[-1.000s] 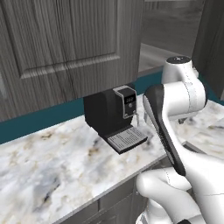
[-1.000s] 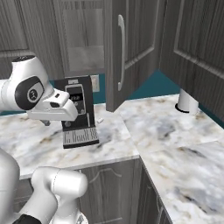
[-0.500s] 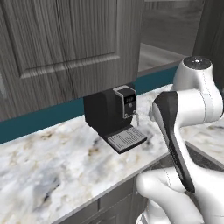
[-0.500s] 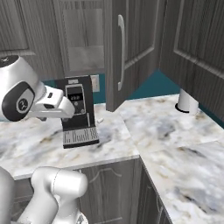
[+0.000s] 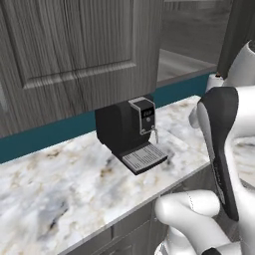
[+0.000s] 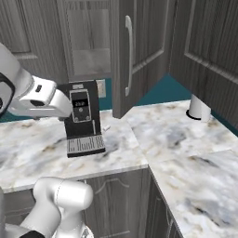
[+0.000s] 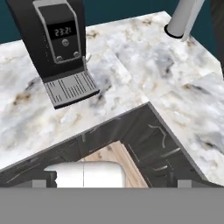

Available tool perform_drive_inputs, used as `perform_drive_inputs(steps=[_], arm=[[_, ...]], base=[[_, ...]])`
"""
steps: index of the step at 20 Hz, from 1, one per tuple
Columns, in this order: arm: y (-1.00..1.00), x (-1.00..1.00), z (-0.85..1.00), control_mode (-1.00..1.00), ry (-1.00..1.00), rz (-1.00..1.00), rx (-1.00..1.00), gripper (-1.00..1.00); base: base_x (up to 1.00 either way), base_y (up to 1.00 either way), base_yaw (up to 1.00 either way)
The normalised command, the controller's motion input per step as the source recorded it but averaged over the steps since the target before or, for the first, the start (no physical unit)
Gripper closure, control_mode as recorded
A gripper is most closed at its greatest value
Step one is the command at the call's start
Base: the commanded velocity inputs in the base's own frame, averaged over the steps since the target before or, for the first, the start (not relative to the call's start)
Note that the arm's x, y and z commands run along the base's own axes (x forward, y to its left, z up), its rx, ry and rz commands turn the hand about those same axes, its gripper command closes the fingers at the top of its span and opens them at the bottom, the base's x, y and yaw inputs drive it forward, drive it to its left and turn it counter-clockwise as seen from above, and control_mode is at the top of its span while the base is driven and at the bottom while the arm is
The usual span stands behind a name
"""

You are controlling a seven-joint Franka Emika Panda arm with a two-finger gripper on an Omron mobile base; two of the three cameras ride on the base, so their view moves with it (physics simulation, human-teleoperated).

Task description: Close all open cabinet doors.

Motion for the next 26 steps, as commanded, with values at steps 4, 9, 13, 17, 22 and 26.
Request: perform_drive_inputs(steps=[4,9,13,17,22,26], arm=[[-0.14,-0.88,0.33,-1.00,-0.05,-0.05,0.00,-1.00],[-0.51,-0.76,0.00,-1.00,-0.14,-0.03,0.05,-1.00],[-0.64,-0.15,0.00,-1.00,-0.04,0.00,0.12,-1.00],[-0.84,0.02,0.10,-1.00,-0.02,0.01,0.15,-1.00],[-0.73,0.42,0.27,-1.00,0.00,0.15,0.11,-1.00],[-0.61,0.35,0.08,-1.00,-0.12,0.12,0.03,-1.00]], base=[[0.00,0.00,0.00],[0.00,0.00,0.00],[0.00,0.00,0.00],[0.00,0.00,0.00],[0.00,0.00,0.00],[0.00,0.00,0.00]])
